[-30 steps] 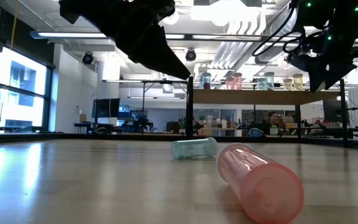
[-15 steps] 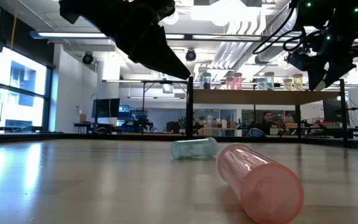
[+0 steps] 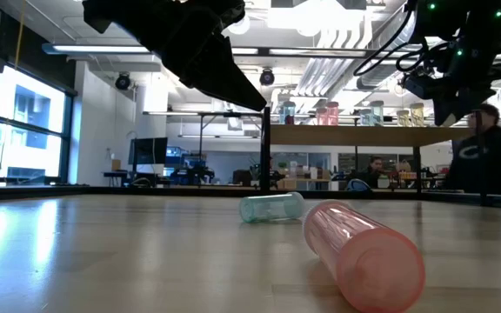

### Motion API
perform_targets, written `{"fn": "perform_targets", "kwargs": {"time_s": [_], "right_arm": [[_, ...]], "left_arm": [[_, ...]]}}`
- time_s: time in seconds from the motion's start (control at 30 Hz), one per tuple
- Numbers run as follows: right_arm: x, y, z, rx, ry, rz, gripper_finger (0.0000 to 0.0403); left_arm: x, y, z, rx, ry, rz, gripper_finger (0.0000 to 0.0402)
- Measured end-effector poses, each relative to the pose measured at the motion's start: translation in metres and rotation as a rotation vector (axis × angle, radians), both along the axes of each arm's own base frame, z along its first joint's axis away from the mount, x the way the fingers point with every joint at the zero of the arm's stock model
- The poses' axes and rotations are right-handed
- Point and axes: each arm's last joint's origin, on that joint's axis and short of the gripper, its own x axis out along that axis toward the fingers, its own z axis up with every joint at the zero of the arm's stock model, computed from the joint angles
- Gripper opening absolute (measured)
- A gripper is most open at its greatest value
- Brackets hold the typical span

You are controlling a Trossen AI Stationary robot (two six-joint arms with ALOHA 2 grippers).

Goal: Pick and place medicine bottles onto shelf by color
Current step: Put the yellow pill bottle on the shelf aligned with the yellow pill bottle

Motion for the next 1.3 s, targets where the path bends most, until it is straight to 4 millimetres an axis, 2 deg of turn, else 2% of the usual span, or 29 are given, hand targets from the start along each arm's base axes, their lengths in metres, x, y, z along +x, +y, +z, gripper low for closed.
{"fn": "perform_targets", "kwargs": {"time_s": [0.13, 0.6, 1.03, 1.3], "right_arm": [[0.000, 0.000, 0.000, 0.000, 0.002, 0.002, 0.0108], [-0.002, 0.002, 0.005, 0.072, 0.028, 0.034, 0.0108], [-0.005, 0.014, 0.045, 0.183, -0.003, 0.124, 0.0108], [0.000, 0.022, 0.066, 0.310, -0.063, 0.306, 0.0108]], "left_arm": [[0.000, 0.000, 0.000, 0.000, 0.000, 0.000, 0.0216], [0.000, 0.000, 0.000, 0.000, 0.000, 0.000, 0.0216], [0.000, 0.000, 0.000, 0.000, 0.000, 0.000, 0.0216], [0.000, 0.000, 0.000, 0.000, -0.006, 0.000, 0.0216]]}}
